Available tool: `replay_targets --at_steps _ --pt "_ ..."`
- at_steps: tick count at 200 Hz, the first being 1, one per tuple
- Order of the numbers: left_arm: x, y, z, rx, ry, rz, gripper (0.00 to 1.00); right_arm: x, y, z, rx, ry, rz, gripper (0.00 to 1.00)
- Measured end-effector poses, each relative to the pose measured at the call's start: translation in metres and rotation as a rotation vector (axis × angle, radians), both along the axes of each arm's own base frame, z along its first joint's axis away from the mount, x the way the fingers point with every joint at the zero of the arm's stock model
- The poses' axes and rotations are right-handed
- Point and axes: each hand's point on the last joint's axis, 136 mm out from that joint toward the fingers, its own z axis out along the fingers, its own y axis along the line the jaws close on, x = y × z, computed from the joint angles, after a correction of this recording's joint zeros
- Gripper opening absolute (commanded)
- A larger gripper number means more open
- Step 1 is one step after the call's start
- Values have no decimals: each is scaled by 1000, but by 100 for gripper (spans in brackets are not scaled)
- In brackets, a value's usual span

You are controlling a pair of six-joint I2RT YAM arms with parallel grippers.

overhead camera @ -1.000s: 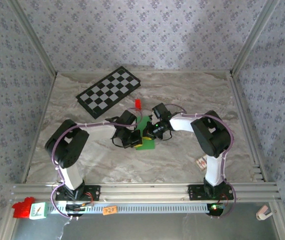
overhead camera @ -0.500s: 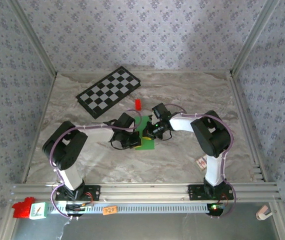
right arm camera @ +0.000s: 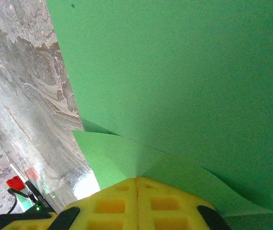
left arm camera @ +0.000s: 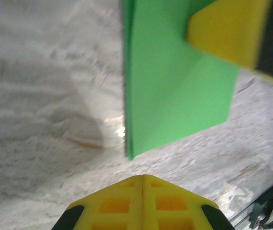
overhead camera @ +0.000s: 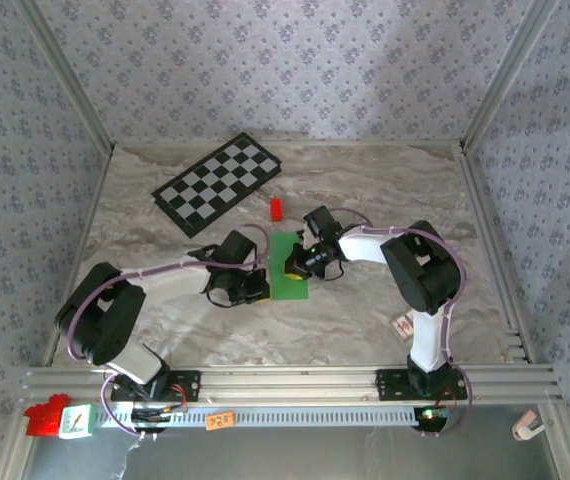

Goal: Fold a paper plane with a square sheet of paper (pick it up from the middle)
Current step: Fold the triangle a second time at the center of the table.

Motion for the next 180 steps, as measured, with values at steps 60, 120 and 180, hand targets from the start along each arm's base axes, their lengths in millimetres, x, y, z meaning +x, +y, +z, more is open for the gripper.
replay_targets --at_steps 60,120,180 --pt "30 -21 -1 -14 -20 27 2 1 1 0 0 0 0 7" --pt "29 -13 -25 54 34 55 0 2 1 1 1 -2 0 7" --pt "28 -13 -26 57 48 69 0 2 0 5 -46 -53 21 7"
